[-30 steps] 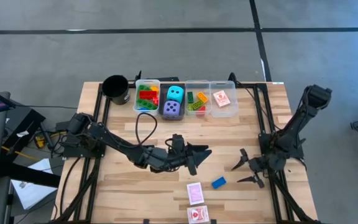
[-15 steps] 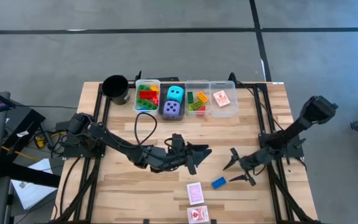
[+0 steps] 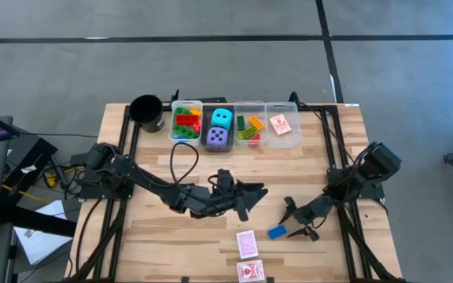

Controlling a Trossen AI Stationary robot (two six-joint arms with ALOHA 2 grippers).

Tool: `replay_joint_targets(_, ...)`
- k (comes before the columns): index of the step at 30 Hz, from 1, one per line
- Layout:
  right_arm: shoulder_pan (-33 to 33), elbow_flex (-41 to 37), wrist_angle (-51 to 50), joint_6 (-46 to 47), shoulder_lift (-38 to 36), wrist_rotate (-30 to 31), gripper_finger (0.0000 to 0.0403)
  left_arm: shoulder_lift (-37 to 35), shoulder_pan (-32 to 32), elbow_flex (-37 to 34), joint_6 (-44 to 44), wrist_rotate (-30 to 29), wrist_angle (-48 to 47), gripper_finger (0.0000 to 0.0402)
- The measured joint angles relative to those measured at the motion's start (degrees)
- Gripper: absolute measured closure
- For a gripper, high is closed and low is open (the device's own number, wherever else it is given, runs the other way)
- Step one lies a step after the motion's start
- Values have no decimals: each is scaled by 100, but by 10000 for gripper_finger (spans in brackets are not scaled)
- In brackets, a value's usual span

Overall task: Pick & Place Toys
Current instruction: Put the small blue 8-stud game piece into the left transparent bin

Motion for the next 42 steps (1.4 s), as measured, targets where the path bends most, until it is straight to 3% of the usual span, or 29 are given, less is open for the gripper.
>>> replay_joint_targets(12, -6, 743, 80, 319, 879, -18, 153, 0, -90, 0, -125, 0, -2, 225)
replay_joint_targets(15, -12, 832, 47, 546, 927, 6, 190, 0, -90, 0, -261, 2, -3, 225)
replay_joint_targets(18, -19, 882, 21, 778, 928, -10, 262, 0, -90, 0, -297, 0, -4, 225)
replay_joint_targets(24, -6, 877, 111, 1193, 902, -164, 265, 2, -85, 0, -295, 1, -34, 225)
replay_joint_targets(28, -11, 843, 159, 2246, 459, -427, 265, 2, -81, 0, -104, 0, -114, 225)
replay_joint_targets(33, -275, 862, 64, 2781, -638, -108, 265, 2, -72, 0, 350, 1, -113, 225)
replay_joint_targets(38, -1096, 1056, -1399, 3561, -1908, 734, 265, -29, -59, 0, 343, 2, -115, 225)
replay_joint_targets(42, -1918, 1486, -2972, 3575, -2813, 1315, 265, -117, -14, 0, 352, 52, -116, 225)
